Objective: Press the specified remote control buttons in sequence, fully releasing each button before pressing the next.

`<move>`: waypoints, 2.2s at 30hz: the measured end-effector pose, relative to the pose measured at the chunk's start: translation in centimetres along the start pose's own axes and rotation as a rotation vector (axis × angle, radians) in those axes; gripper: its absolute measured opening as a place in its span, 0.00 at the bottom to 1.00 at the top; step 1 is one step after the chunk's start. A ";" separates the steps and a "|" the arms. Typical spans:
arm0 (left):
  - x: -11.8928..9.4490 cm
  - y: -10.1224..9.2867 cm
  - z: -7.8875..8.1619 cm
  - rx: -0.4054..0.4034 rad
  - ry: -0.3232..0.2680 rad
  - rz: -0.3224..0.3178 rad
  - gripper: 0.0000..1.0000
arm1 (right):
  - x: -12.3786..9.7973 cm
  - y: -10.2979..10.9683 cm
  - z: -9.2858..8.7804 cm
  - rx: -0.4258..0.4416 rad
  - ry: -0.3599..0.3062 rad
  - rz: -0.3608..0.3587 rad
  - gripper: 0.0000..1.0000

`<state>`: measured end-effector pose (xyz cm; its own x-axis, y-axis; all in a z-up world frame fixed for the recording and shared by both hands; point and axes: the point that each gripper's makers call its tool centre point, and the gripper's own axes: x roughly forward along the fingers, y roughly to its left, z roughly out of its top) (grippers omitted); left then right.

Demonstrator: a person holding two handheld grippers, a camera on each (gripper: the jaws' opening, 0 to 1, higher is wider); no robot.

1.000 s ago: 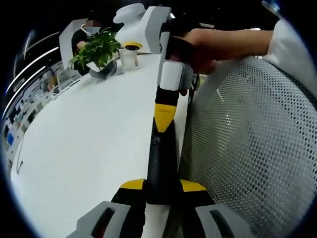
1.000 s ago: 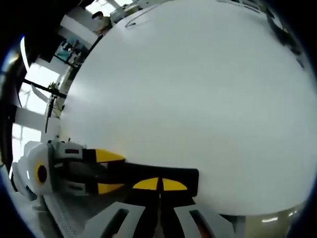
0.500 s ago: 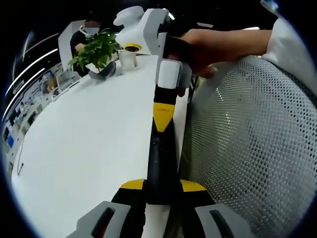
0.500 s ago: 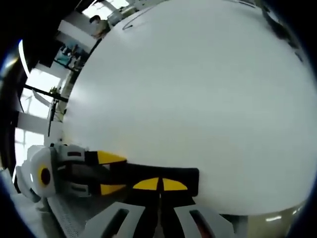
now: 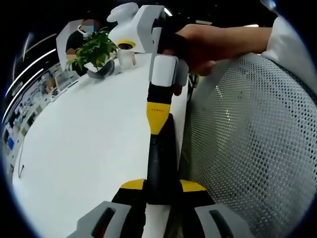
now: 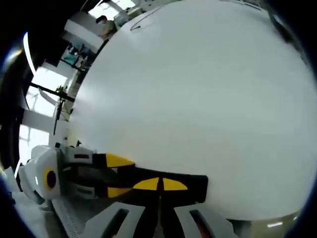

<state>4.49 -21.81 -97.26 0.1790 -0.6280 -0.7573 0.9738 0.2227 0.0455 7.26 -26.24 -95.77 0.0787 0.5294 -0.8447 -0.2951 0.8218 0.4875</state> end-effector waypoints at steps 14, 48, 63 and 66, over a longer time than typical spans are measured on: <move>0.2 -0.8 0.3 -0.017 -0.012 -0.039 0.24 | 1.0 0.8 -1.0 -0.076 0.064 0.012 0.00; 0.3 -0.7 0.3 0.018 -0.003 -0.015 0.24 | 0.8 0.4 -0.9 0.024 0.057 0.043 0.00; 0.1 -0.5 0.3 -0.017 0.005 -0.025 0.24 | 0.3 0.4 -1.0 0.012 0.057 0.024 0.00; 0.1 -0.4 0.2 -0.005 0.012 -0.020 0.24 | 0.4 0.5 -1.3 0.016 0.075 0.027 0.00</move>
<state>4.12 -22.12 -97.28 0.1581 -0.6231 -0.7660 0.9764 0.2142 0.0273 5.94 -25.91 -96.12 -0.0010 0.5349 -0.8449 -0.2805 0.8109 0.5136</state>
